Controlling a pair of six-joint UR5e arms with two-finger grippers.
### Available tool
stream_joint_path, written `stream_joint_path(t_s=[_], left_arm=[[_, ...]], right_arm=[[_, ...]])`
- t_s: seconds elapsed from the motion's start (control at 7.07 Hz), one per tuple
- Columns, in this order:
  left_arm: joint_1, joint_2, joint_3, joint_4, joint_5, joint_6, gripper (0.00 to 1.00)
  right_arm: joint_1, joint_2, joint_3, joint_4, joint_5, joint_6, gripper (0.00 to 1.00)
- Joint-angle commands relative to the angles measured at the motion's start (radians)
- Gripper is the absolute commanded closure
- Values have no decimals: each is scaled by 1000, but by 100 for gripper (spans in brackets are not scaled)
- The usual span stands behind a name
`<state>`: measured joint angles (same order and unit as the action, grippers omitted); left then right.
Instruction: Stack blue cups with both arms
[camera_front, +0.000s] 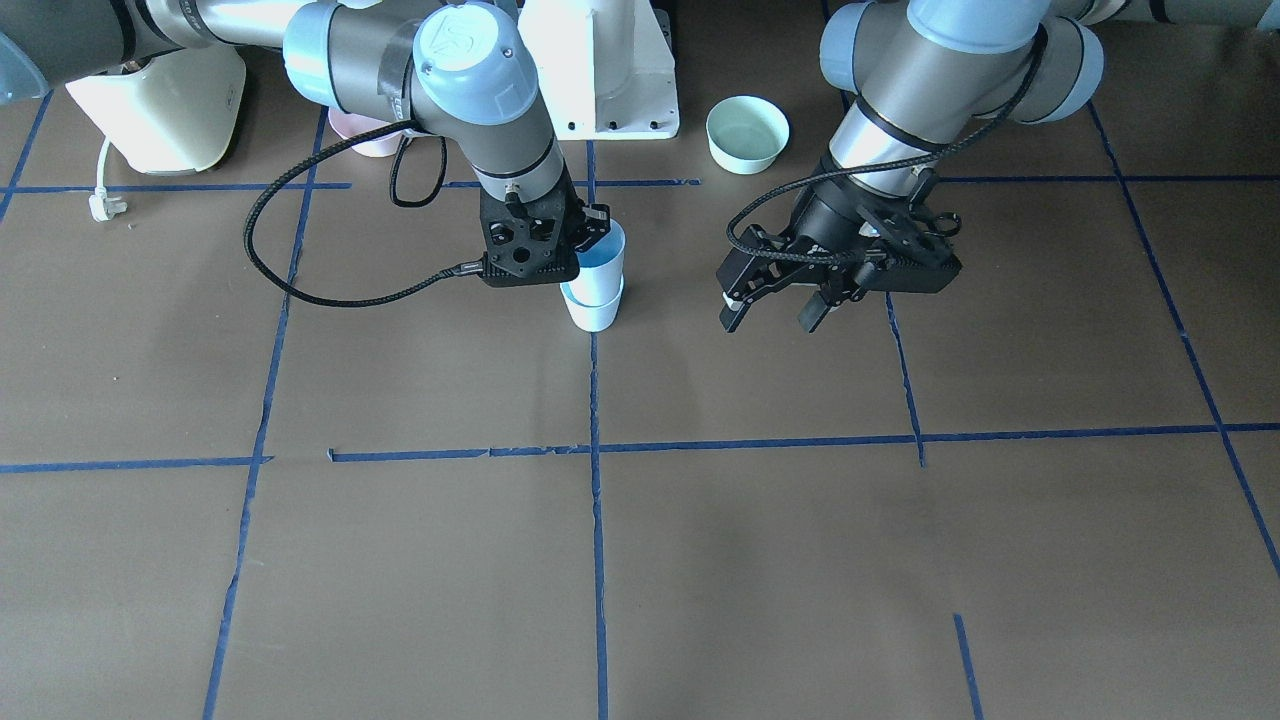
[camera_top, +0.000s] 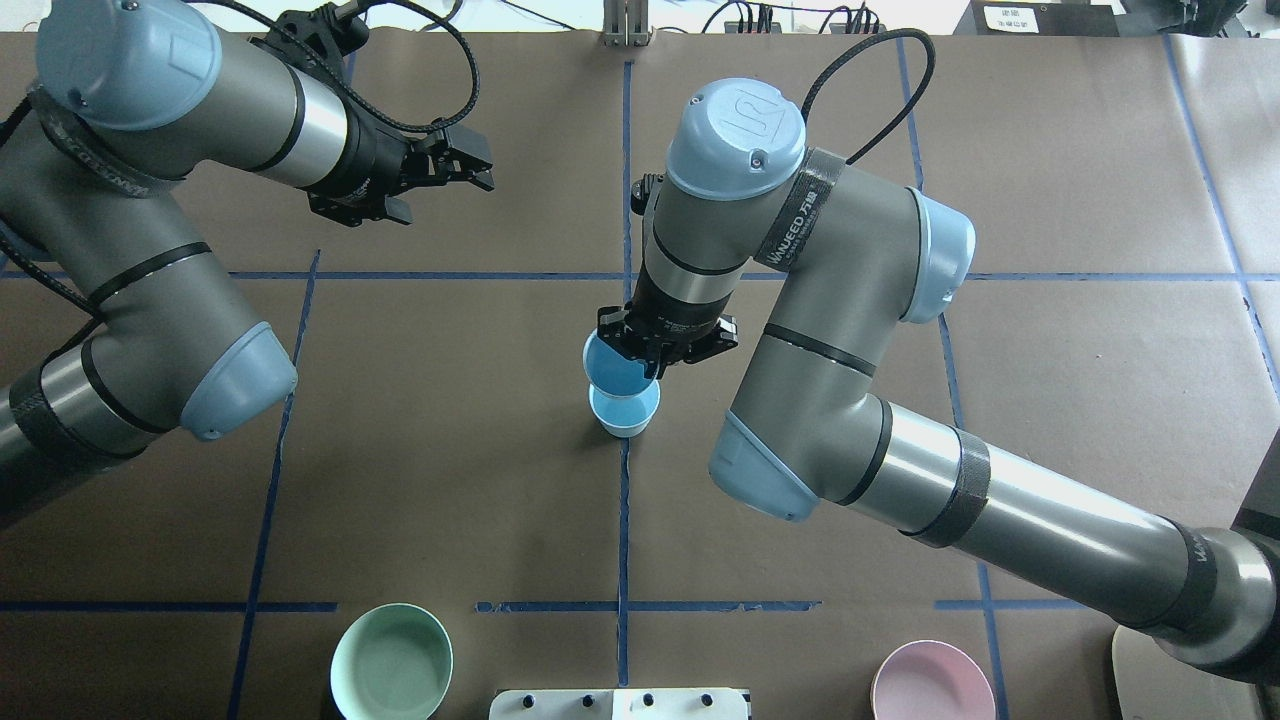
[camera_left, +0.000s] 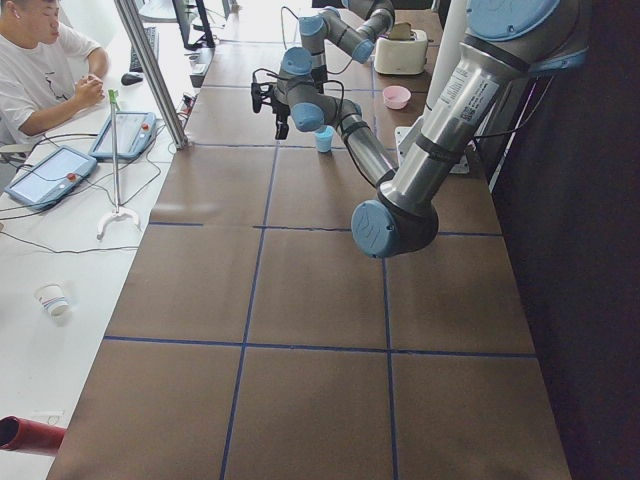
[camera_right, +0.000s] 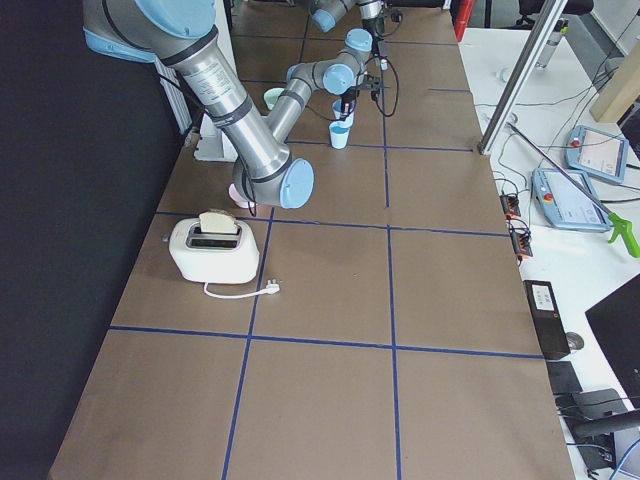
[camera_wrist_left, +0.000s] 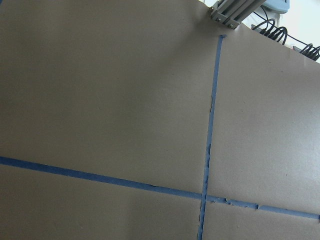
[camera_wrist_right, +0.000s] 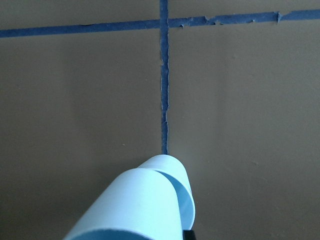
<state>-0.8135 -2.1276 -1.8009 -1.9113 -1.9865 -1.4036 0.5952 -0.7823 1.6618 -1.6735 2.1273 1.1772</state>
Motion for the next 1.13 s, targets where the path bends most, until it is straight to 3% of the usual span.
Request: stream_joint_path(t_s=[0.0, 0.14, 0.28, 0.57, 0.71, 0.85, 0.99], left_arm=[[0, 0, 0, 0, 0, 0, 0], [0, 0, 2, 0, 0, 0, 0], [0, 0, 2, 0, 0, 0, 0], [-10, 14, 2, 1, -6, 15, 0], [-51, 58, 0, 2, -74, 110, 0], [-132, 130, 3, 11, -162, 274, 0], [-232, 220, 17, 12, -228, 472, 0]], right_arm=[[-6, -3, 0, 0, 2, -10, 70], [-12, -6, 0, 0, 0, -10, 48], [-15, -6, 3, -2, -1, 2, 0], [30, -35, 65, -3, 16, -2, 0], [87, -145, 161, -2, 19, -20, 0], [189, -251, 226, -2, 22, -157, 0], [284, -344, 234, 1, 46, -320, 0]])
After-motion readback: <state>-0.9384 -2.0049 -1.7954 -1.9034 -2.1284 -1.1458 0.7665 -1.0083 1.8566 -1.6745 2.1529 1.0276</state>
